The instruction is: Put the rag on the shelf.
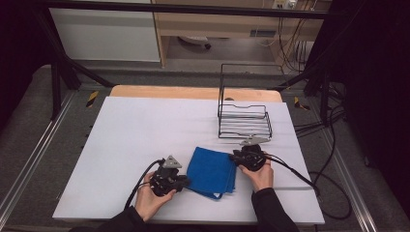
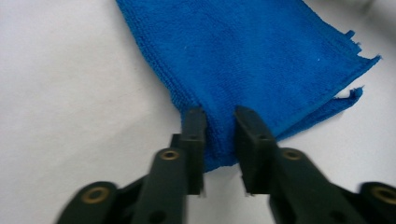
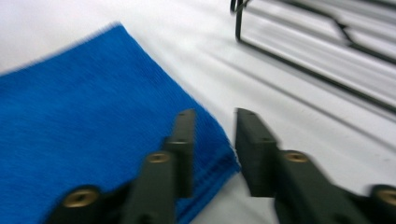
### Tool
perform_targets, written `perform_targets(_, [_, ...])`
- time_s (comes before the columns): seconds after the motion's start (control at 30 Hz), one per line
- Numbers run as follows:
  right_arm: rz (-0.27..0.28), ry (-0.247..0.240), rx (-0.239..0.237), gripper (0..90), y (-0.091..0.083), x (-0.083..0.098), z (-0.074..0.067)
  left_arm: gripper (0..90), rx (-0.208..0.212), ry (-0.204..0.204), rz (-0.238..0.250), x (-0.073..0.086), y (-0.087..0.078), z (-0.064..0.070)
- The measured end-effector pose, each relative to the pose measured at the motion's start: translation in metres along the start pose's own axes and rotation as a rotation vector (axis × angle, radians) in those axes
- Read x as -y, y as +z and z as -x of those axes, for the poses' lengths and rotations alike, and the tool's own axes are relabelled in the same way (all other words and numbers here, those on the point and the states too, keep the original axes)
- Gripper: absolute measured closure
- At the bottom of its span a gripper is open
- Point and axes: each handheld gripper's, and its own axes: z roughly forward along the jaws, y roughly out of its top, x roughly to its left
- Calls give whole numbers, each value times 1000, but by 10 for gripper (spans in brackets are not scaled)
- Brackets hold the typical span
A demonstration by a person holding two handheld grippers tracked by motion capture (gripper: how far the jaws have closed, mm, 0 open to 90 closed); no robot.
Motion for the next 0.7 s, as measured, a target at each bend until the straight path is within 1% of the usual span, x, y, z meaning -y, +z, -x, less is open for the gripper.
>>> perform_targets(0.07, [47,9,-15,546,-12,2,-5,630,-13,15,12,0,-4,-3])
perform_targets(0.1, [65,16,-27,517,-18,3,-9,590,-15,13,20,0,-6,-4])
perform_targets(0.13, [70,28,-47,496,-25,5,-13,562,-18,16,24,1,-8,-7])
perform_targets(0.17, [77,30,-69,475,-30,8,-17,529,-25,13,32,1,-10,-9])
perform_targets(0.2, [78,33,-84,459,-36,12,-21,490,-30,13,35,1,-11,-11])
perform_targets(0.27, [64,39,-100,438,-44,21,-29,422,-40,7,41,2,-16,-17])
perform_targets(0.33, [43,42,-106,423,-47,29,-37,373,-57,10,46,3,-21,-22])
perform_targets(0.37, [30,47,-107,412,-48,32,-40,357,-64,13,49,4,-23,-24])
perform_targets(0.43, [6,61,-93,375,-46,39,-47,338,-73,2,63,7,-27,-29])
perform_targets(0.5, [-21,58,-89,340,-42,43,-51,325,-78,-9,74,8,-31,-33])
perform_targets(0.53, [-31,68,-81,334,-39,44,-53,321,-82,-13,76,9,-33,-35])
perform_targets(0.63, [-46,96,-92,335,-31,47,-59,318,-87,-29,96,9,-37,-39])
perform_targets(0.67, [-61,88,-87,334,-29,48,-62,318,-86,-30,97,9,-37,-40])
perform_targets(0.7, [-77,65,-67,329,-26,48,-67,318,-88,-28,97,9,-38,-41])
